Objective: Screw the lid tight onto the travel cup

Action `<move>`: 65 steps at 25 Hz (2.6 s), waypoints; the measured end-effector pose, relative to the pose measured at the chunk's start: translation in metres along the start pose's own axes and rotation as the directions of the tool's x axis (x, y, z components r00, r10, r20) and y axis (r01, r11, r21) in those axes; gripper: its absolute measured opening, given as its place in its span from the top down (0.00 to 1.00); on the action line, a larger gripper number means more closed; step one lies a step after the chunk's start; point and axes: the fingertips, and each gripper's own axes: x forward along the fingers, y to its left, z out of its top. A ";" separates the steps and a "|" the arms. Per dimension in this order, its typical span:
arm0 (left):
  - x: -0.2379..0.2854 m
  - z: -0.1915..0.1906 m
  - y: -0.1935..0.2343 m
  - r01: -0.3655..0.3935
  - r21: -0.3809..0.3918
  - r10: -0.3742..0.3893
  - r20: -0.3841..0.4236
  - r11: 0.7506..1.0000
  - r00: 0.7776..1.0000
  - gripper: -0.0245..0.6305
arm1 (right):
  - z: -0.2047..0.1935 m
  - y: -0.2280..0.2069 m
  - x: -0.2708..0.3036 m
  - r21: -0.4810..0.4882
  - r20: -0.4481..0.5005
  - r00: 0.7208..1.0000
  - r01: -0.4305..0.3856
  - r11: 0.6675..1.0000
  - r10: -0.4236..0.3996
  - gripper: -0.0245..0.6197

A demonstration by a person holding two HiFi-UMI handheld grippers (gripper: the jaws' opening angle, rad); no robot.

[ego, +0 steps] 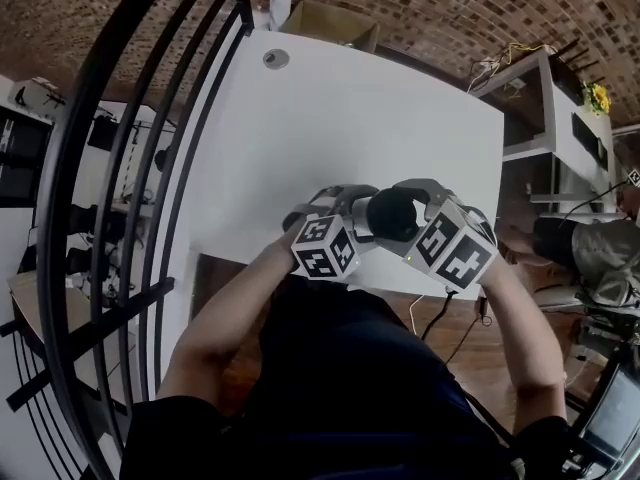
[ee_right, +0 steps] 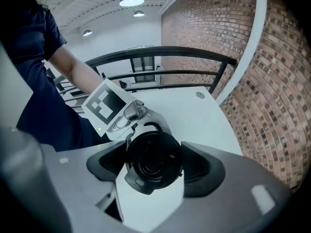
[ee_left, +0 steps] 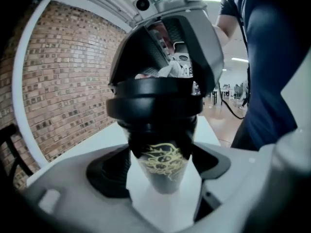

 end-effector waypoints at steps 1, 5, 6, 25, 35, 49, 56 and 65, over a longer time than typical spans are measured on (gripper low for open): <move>0.001 0.000 0.000 -0.004 -0.006 0.004 0.002 1.000 1.000 0.36 | -0.002 -0.002 0.000 -0.042 -0.028 0.999 0.028 0.999 -0.029 0.41; 0.002 0.001 0.001 -0.007 -0.023 0.008 0.008 1.000 1.000 0.37 | -0.007 -0.001 0.002 -0.186 -0.114 0.989 0.074 0.980 -0.096 0.41; 0.002 0.001 0.001 -0.009 -0.024 0.009 0.010 1.000 1.000 0.37 | -0.006 0.001 0.003 -0.174 -0.112 0.991 0.058 0.983 -0.078 0.41; 0.009 0.021 0.003 -0.242 -0.235 0.257 0.033 0.941 0.966 0.36 | -0.028 -0.019 -0.010 0.336 0.065 0.994 0.058 0.940 -0.085 0.41; 0.011 -0.006 -0.003 -0.008 -0.009 0.008 -0.033 1.000 0.999 0.37 | -0.019 -0.005 0.009 0.097 0.074 0.996 -0.056 0.994 0.049 0.41; -0.006 -0.030 -0.006 -0.030 -0.015 0.030 -0.034 0.999 0.999 0.36 | -0.004 0.003 0.017 0.082 0.093 0.996 -0.015 0.996 0.008 0.41; 0.003 -0.021 0.002 0.057 0.036 -0.055 -0.052 0.998 0.997 0.40 | -0.002 0.000 0.013 -0.015 0.061 0.997 -0.049 0.999 0.050 0.41; 0.007 -0.016 0.007 -0.380 -0.223 0.382 -0.035 0.898 0.924 0.42 | -0.014 -0.022 0.006 0.399 0.101 0.978 0.128 0.908 -0.183 0.41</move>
